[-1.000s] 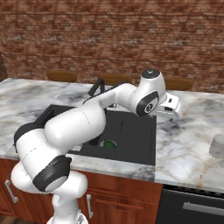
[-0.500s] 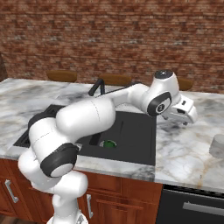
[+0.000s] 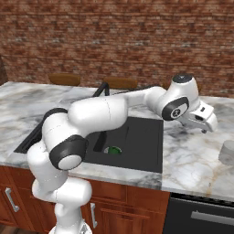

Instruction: Move any existing items from the left basin to the right basin for drying. Then move the glass cup from the counter to the left basin of the sink for washing.

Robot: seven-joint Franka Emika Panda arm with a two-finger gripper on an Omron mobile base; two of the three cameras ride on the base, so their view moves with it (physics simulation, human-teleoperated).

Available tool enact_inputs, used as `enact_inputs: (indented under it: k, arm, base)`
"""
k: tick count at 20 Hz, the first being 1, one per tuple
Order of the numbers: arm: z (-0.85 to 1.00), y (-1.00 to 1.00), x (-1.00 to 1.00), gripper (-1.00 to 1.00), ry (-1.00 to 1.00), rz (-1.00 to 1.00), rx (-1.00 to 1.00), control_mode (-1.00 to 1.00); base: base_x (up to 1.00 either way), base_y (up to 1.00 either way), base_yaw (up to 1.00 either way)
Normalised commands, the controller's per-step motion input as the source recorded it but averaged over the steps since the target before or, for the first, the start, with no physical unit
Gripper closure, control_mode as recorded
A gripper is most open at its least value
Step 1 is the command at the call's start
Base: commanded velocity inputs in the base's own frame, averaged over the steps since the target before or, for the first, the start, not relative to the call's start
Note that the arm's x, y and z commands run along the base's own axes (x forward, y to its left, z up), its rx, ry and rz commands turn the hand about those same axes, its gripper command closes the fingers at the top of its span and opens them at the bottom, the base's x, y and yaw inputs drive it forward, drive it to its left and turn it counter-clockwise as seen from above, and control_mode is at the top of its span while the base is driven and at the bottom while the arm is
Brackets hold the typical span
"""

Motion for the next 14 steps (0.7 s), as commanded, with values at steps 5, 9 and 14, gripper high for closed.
enact_inputs:
  k: [5,9,14]
  arm:
    - [0.00,-0.29,0.10,-1.00,0.00,-0.03,0.05,-1.00]
    - [0.00,-0.25,0.12,-1.00,0.00,0.00,0.07,-1.00]
    - [0.00,-0.26,0.11,-1.00,0.00,0.00,0.06,-1.00]
  base:
    - [0.00,0.00,0.00]
    - [0.00,0.00,0.00]
    - [0.00,0.00,0.00]
